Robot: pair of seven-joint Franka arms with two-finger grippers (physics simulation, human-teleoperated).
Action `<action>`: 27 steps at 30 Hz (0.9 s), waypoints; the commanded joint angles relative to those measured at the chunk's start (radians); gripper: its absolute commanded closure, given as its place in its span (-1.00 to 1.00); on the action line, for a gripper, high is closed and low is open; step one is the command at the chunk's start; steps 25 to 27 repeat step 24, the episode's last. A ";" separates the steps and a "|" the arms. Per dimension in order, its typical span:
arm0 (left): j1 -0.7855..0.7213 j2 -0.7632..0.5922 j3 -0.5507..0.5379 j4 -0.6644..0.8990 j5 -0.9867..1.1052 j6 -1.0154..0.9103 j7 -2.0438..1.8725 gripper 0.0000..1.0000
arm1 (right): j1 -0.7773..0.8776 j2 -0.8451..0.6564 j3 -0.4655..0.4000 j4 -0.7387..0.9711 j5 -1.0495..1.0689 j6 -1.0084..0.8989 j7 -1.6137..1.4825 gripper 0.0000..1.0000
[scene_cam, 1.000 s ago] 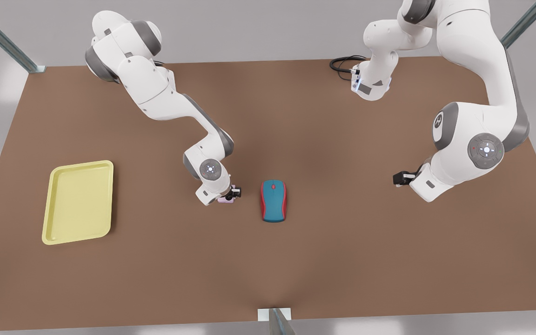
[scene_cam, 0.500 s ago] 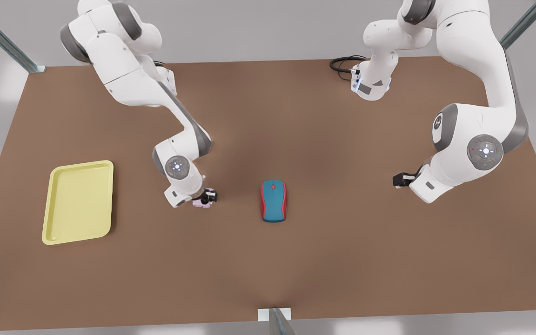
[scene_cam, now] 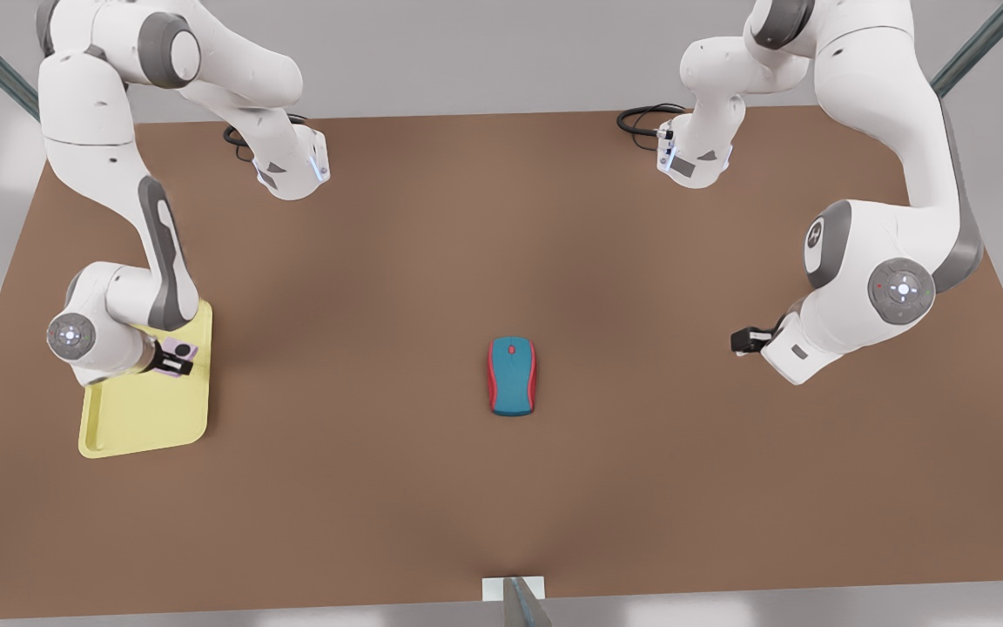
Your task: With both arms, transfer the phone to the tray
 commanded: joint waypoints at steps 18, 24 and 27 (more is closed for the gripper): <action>-0.002 -0.019 0.010 0.021 0.007 0.012 -0.016 -1.00 | 0.078 -0.174 0.219 0.599 0.057 -0.733 -0.321 -1.00; -0.002 -0.024 0.006 0.023 0.050 0.008 -0.016 -1.00 | 0.078 -0.173 0.217 0.613 0.046 -0.743 -0.290 -1.00; -0.002 -0.024 0.006 0.023 0.050 0.008 -0.016 -1.00 | 0.078 -0.173 0.217 0.613 0.046 -0.743 -0.290 -1.00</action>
